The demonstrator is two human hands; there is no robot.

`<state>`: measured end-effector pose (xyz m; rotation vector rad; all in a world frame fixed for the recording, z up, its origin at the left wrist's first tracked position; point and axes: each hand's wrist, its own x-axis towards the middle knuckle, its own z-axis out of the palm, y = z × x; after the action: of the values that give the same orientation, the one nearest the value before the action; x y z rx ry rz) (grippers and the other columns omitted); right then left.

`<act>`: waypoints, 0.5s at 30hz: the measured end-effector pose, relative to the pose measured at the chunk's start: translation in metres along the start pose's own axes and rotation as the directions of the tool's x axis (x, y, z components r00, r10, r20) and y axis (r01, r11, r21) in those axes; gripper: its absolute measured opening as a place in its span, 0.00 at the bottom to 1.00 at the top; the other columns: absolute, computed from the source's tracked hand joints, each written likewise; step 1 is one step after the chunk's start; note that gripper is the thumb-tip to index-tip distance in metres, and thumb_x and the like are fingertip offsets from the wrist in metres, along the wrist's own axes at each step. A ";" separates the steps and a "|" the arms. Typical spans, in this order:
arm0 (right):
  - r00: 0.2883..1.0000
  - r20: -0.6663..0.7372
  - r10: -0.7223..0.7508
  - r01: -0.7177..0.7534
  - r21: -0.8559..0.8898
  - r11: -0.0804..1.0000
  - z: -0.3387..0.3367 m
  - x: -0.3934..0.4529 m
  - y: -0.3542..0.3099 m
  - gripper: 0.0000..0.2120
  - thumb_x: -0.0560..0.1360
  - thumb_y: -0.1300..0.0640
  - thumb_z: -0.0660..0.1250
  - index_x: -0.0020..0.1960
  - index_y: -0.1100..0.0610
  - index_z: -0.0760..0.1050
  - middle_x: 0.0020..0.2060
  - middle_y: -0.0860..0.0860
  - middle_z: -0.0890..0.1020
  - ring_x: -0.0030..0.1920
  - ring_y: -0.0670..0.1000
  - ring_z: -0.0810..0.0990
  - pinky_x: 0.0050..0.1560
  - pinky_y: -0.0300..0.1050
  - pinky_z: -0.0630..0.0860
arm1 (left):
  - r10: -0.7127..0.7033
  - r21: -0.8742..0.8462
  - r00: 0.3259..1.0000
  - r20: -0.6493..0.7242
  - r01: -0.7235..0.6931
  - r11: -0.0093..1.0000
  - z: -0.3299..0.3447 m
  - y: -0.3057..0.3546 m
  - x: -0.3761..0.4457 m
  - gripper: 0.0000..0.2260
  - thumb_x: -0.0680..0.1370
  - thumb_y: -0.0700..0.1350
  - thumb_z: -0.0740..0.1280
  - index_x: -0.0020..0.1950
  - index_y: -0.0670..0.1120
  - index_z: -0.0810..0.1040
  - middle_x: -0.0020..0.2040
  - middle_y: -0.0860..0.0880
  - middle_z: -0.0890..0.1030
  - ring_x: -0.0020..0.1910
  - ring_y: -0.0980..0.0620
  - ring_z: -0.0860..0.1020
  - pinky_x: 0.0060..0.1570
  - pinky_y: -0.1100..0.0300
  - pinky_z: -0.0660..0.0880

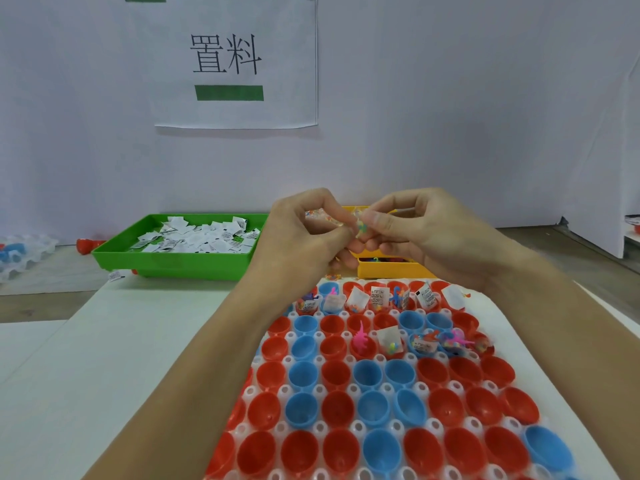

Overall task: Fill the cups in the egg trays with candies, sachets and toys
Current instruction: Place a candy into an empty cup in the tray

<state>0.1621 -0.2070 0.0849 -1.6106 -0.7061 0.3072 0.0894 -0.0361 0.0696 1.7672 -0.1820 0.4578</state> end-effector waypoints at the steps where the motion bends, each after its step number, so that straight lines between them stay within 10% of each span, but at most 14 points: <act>1: 1.000 -0.003 -0.001 0.001 -0.005 1.000 0.000 0.000 0.000 0.09 0.72 0.57 0.70 0.49 0.61 0.81 0.36 0.52 0.85 0.39 0.47 0.84 0.43 0.37 0.81 | 0.002 0.011 1.000 0.005 -0.002 1.000 -0.001 -0.001 0.000 0.05 0.76 0.32 0.68 0.44 0.40 0.79 0.35 0.42 0.85 0.31 0.48 0.83 0.33 0.60 0.79; 15: 0.993 -0.064 -0.101 0.086 -0.206 0.975 -0.001 0.001 0.005 0.05 0.75 0.60 0.72 0.50 0.56 0.84 0.41 0.48 0.87 0.44 0.45 0.86 0.41 0.32 0.79 | -0.123 0.017 0.985 0.121 0.122 0.992 -0.005 -0.004 0.004 0.05 0.78 0.38 0.70 0.53 0.40 0.80 0.42 0.45 0.87 0.41 0.48 0.86 0.40 0.63 0.80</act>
<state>0.1643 -0.2075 0.0803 -1.7659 -0.7727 0.1084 0.0934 -0.0292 0.0681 1.8052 -0.1560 0.2627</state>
